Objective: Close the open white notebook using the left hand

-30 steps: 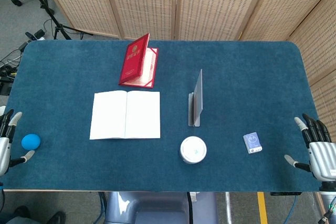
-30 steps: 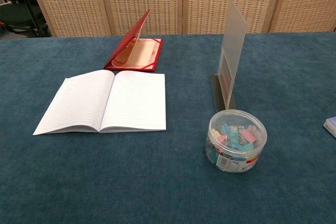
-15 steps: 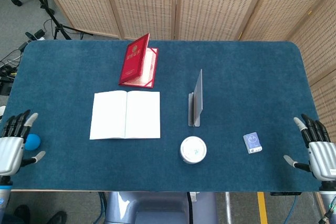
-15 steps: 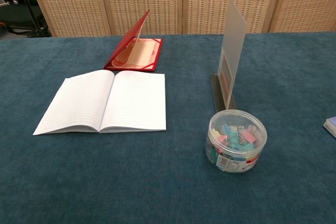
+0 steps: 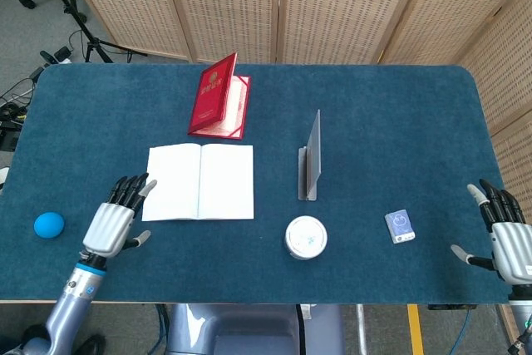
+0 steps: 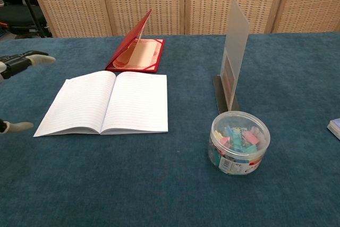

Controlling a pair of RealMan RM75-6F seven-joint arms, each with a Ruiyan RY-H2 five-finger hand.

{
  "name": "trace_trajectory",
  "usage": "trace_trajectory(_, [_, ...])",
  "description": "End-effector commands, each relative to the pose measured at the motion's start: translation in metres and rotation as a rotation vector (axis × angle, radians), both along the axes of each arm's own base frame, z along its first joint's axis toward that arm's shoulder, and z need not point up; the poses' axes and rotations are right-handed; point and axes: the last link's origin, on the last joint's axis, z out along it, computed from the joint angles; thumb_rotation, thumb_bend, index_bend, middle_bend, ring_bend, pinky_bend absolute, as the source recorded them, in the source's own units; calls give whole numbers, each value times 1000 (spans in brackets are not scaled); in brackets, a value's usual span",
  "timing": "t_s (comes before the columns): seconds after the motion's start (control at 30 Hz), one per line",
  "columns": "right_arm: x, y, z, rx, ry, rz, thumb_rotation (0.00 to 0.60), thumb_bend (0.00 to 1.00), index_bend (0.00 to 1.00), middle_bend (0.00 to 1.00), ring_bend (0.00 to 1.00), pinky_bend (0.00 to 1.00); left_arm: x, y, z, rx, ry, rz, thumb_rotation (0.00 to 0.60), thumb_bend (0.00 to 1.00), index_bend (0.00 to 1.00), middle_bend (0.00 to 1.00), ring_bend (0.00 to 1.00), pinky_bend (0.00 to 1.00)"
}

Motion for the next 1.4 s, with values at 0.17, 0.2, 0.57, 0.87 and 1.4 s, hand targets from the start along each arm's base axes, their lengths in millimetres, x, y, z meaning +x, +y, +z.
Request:
trace_trajectory(0.17, [0, 0, 0, 3, -1, 0, 600, 0, 0, 0, 0, 0, 8, 19, -30, -38, -16, -1, 600, 263, 0, 0, 0, 0])
trace_trajectory(0.2, [0, 0, 0, 3, -1, 0, 600, 0, 0, 0, 0, 0, 8, 20, -31, -37, -15, -1, 600, 258, 0, 0, 0, 0])
trace_trajectory(0.57, [0, 0, 0, 5, -3, 0, 600, 0, 0, 0, 0, 0, 9, 23, -56, -52, -13, -2, 600, 222, 0, 0, 0, 0])
trace_trajectory(0.87, [-1, 0, 0, 9, -3, 3, 600, 0, 0, 0, 0, 0, -3, 34, -75, -14, -13, 56, 600, 218, 0, 0, 0, 0])
trace_trajectory(1.4, [-1, 0, 2, 6, -9, -1, 600, 0, 0, 0, 0, 0, -6, 41, -86, 2, -19, 72, 600, 243, 0, 0, 0, 0])
